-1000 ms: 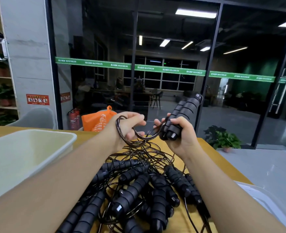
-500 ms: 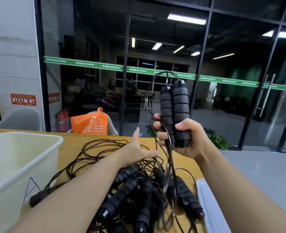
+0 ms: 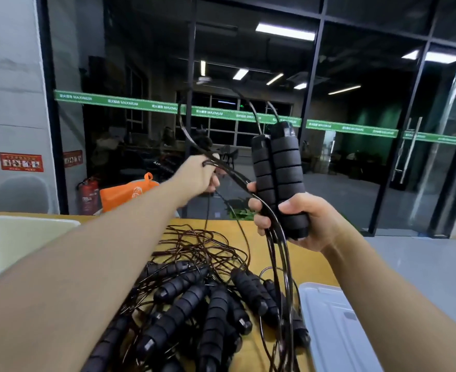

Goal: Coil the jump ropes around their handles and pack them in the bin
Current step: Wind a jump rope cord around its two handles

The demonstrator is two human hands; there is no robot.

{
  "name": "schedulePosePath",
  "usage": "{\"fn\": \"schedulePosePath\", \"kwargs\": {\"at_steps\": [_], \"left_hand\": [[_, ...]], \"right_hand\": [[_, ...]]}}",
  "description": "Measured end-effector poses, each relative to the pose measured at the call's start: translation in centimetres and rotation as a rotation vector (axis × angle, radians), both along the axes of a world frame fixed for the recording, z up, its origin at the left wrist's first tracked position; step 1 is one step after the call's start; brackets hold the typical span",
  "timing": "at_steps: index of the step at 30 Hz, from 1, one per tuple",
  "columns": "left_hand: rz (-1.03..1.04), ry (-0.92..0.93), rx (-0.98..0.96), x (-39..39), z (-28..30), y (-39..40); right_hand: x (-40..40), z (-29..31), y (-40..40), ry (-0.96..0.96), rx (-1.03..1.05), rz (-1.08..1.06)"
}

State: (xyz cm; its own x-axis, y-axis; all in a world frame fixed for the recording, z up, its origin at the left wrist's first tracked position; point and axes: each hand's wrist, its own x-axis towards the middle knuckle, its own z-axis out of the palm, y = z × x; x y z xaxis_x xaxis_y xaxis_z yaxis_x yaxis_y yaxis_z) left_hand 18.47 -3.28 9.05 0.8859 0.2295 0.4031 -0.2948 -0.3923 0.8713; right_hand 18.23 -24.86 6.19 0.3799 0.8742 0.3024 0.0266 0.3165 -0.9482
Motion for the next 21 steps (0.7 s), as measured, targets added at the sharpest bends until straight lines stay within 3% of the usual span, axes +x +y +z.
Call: {"fn": "schedulePosePath", "kwargs": {"at_steps": [2,5,8,10,12,14,16,21], "left_hand": [[0.072,-0.114,0.215,-0.2,1.8,1.2],[0.085,-0.296,0.28,-0.5,4.0,2.1],[0.183,-0.317,0.473,-1.3,4.5,3.2],[0.274,-0.095,0.717,-2.0,3.4,4.1],[0.355,0.31,0.984,-2.2,1.3,5.1],[0.343,0.578,1.107,-2.7,-0.6,5.7],[0.306,0.551,1.005,-3.0,-1.4,6.0],[0.357,0.081,0.55,-4.7,-2.2,3.4]], "right_hand": [[-0.1,0.1,0.2,-0.019,0.027,-0.037],[-0.5,0.1,0.9,-0.068,0.05,-0.13],[-1.0,-0.4,1.7,-0.192,-0.022,-0.355],[-0.9,-1.1,2.3,-0.237,-0.123,-0.546],[-0.7,-1.8,2.8,-0.264,-0.239,-0.656],[-0.6,-2.3,3.0,-0.267,-0.341,-0.702],[-0.5,-2.7,2.9,-0.251,-0.373,-0.696],[-0.5,-3.6,2.8,-0.099,-0.275,-0.542]]}}
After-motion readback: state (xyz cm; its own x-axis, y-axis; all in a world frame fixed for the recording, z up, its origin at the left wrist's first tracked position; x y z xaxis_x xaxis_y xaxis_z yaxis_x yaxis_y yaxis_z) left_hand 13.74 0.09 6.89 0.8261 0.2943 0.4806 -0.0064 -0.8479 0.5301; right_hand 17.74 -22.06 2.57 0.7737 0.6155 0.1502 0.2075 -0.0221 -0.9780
